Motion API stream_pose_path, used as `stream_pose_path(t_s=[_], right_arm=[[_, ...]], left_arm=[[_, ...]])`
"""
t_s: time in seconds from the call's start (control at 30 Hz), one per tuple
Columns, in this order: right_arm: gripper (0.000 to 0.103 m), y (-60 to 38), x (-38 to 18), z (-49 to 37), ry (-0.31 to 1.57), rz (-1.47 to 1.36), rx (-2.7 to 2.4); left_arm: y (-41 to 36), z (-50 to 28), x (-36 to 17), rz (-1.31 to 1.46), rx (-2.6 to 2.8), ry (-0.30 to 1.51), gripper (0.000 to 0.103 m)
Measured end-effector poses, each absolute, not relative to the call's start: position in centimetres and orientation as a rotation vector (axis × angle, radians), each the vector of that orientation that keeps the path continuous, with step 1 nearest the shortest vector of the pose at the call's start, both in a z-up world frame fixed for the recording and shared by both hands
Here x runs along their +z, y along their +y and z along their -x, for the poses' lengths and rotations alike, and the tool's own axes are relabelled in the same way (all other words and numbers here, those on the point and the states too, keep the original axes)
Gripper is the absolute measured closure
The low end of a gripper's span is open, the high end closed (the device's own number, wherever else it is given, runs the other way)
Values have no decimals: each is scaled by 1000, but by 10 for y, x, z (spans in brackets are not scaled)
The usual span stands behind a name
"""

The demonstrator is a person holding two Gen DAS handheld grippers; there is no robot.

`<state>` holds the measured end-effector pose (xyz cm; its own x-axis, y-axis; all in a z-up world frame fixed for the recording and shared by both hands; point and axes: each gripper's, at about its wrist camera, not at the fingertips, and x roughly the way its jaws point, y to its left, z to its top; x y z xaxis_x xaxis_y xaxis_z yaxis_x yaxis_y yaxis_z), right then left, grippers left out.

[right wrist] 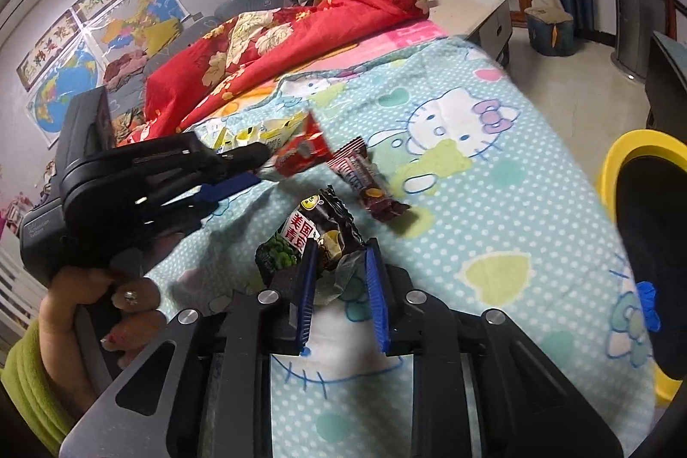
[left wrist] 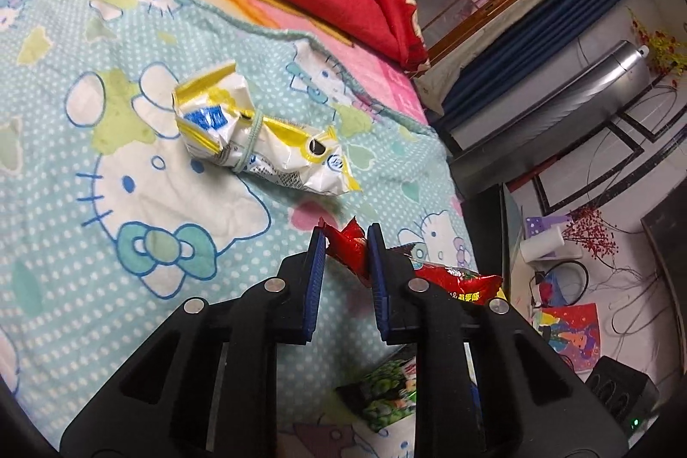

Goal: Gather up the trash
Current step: 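Grasp the red candy wrapper with the left tool while the right tool grasps the green snack bag, then carry the red wrapper and green snack bag over the yellow bin with both tools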

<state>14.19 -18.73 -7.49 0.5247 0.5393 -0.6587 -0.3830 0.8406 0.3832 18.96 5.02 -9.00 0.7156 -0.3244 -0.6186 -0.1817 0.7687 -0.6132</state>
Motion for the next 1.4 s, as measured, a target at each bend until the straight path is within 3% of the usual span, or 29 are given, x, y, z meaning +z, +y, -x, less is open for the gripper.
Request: stream_pose_path(t_s=[0.43,1.4], right_arm=[[82,-234,-53,-141,761,-206,430],[83,-369,-41,-152,640,-308,87]], left_arm=[[22,-177,-51,595,-138,701,89],[-76,-167,-30,349,-301,681,89]])
